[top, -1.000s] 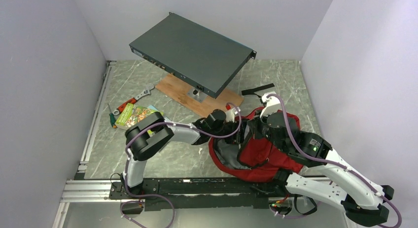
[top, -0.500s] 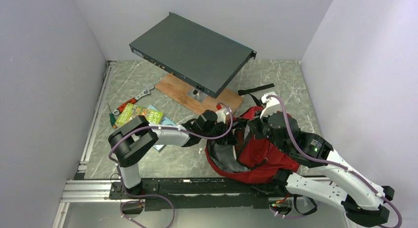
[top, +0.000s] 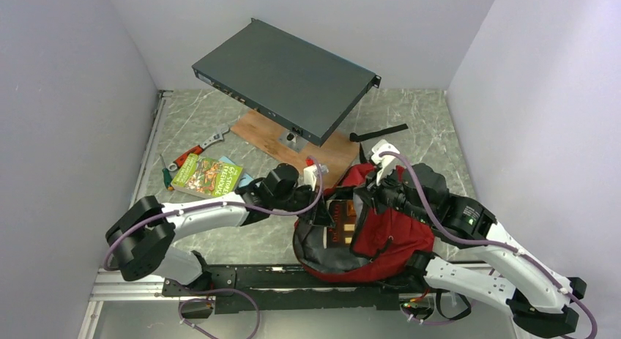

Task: Pack the student bag
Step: Place the book in the student bag.

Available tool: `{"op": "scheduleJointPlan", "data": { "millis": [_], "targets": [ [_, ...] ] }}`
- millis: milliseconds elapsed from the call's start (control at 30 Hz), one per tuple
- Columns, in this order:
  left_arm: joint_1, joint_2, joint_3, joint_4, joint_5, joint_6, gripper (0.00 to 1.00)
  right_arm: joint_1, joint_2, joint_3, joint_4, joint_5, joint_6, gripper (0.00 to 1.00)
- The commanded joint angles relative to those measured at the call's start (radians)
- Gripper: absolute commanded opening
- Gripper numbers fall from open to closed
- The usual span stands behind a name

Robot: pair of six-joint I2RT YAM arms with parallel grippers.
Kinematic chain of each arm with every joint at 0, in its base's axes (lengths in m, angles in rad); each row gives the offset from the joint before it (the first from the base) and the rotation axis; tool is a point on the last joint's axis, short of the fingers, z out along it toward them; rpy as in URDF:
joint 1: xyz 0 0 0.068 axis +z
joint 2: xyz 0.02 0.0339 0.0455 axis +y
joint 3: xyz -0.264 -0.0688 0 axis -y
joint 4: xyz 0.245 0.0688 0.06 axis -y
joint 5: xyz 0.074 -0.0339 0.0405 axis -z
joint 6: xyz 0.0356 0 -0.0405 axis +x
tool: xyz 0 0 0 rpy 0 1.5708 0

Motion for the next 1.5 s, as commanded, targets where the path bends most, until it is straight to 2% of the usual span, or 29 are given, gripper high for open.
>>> {"op": "scheduleJointPlan", "data": {
  "millis": [0, 100, 167, 333, 400, 467, 567, 600, 633, 667, 700, 867, 1000, 1133, 1200, 1367, 1400, 1467],
  "targets": [
    [-0.013, 0.008, -0.066, 0.219, -0.03, -0.216, 0.0, -0.003, 0.028, 0.076, 0.215, -0.133, -0.032, 0.0],
    [-0.046, 0.094, -0.163, 0.605, -0.142, -0.537, 0.0, -0.004, 0.045, 0.08, 0.233, -0.112, 0.008, 0.0],
    [-0.069, 0.167, -0.128, 0.69, -0.179, -0.611, 0.0, -0.004, 0.052, 0.08, 0.235, -0.107, 0.029, 0.0],
    [-0.12, 0.28, 0.058, 0.545, -0.274, -0.631, 0.0, -0.006, 0.056, 0.06, 0.247, -0.119, 0.048, 0.0],
    [-0.121, 0.314, 0.066, 0.564, -0.339, -0.68, 0.0, -0.007, 0.061, 0.059, 0.245, -0.128, 0.053, 0.0],
    [-0.119, 0.346, 0.104, 0.51, -0.381, -0.686, 0.0, -0.008, 0.06, 0.051, 0.253, -0.133, 0.057, 0.0],
    [-0.109, 0.407, 0.176, 0.397, -0.339, -0.669, 0.03, -0.014, 0.065, 0.04, 0.255, -0.124, 0.05, 0.0],
    [-0.108, 0.417, 0.173, 0.381, -0.333, -0.678, 0.1, -0.017, 0.07, 0.04, 0.251, -0.119, 0.048, 0.0],
    [-0.108, 0.418, 0.153, 0.384, -0.342, -0.687, 0.21, -0.02, 0.072, 0.039, 0.246, -0.111, 0.046, 0.0],
    [-0.107, 0.411, 0.14, 0.373, -0.349, -0.686, 0.38, -0.022, 0.071, 0.039, 0.241, -0.1, 0.044, 0.0],
    [-0.105, 0.401, 0.132, 0.343, -0.35, -0.677, 0.51, -0.025, 0.068, 0.034, 0.238, -0.091, 0.043, 0.0],
    [-0.092, 0.267, 0.053, 0.272, -0.378, -0.561, 0.81, -0.04, 0.031, 0.002, 0.218, -0.008, 0.047, 0.0],
    [-0.093, 0.127, 0.026, 0.123, -0.418, -0.456, 0.95, -0.05, 0.005, -0.011, 0.199, 0.022, 0.058, 0.0],
    [-0.111, 0.009, -0.006, 0.0, -0.456, -0.34, 0.94, -0.052, -0.008, -0.01, 0.185, 0.03, 0.067, 0.0],
    [-0.126, -0.042, -0.05, 0.012, -0.473, -0.312, 0.88, -0.052, -0.014, -0.008, 0.183, 0.031, 0.069, 0.0],
    [-0.185, -0.044, -0.063, 0.055, -0.498, -0.269, 0.48, -0.054, -0.015, -0.002, 0.193, 0.018, 0.076, 0.0],
    [-0.203, -0.027, -0.045, 0.05, -0.516, -0.257, 0.42, -0.053, -0.014, -0.002, 0.197, 0.016, 0.078, 0.0],
    [-0.245, 0.021, -0.001, 0.029, -0.558, -0.242, 0.36, -0.054, -0.009, -0.001, 0.204, 0.013, 0.081, 0.0]
  ]
}}
